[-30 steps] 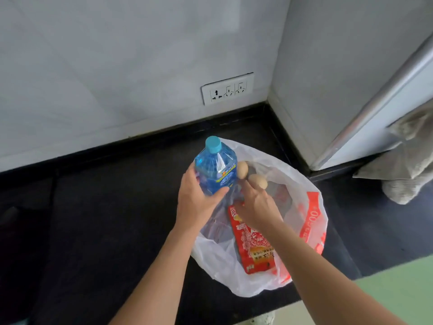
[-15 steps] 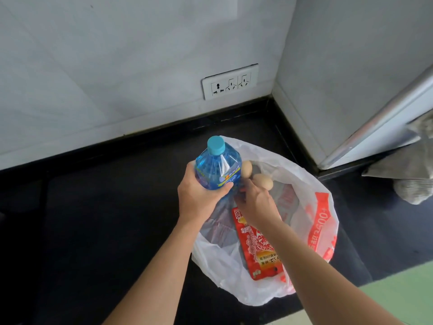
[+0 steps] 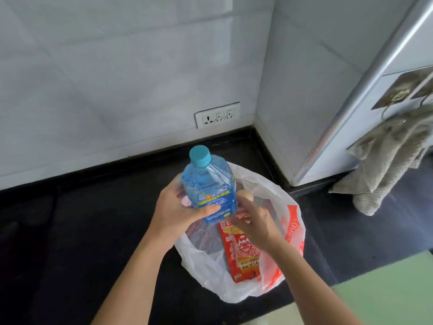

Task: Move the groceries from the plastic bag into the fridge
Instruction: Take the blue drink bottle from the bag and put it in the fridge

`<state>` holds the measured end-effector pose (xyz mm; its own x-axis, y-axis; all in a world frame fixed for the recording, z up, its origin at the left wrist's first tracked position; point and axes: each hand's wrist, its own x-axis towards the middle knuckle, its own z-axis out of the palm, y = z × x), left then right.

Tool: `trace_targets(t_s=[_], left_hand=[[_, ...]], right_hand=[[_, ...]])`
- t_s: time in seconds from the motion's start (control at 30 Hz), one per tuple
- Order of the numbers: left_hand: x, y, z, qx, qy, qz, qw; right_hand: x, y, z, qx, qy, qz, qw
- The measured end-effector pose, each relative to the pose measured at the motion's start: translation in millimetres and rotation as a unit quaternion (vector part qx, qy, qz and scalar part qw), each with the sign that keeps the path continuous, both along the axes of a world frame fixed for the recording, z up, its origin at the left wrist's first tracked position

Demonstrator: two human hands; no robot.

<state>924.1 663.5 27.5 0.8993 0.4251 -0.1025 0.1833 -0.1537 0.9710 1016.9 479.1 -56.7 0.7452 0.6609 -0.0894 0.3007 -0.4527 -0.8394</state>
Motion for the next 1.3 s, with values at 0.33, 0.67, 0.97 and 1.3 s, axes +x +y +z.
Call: trace_targets(t_s=[0.33,0.67,0.97,1.3], left_hand=[[-22,-31,78,-0.057,-0.118,0.015,0.991],[-68,-18,102,-0.021,-0.148,0.045,0.988],[-124,-22,111,-0.029,-0.159,0.157,0.974],[-200,-70,111,0.006,-0.147,0.341,0.928]], right_hand=[[-22,-17,85,0.084,-0.001,-0.007,0.996],[-65,0,94,0.163,0.013,0.003,0.987],[-87,22,100,0.184,0.057,0.107,0.976],[-125,23,108,0.191,0.096,0.3,0.93]])
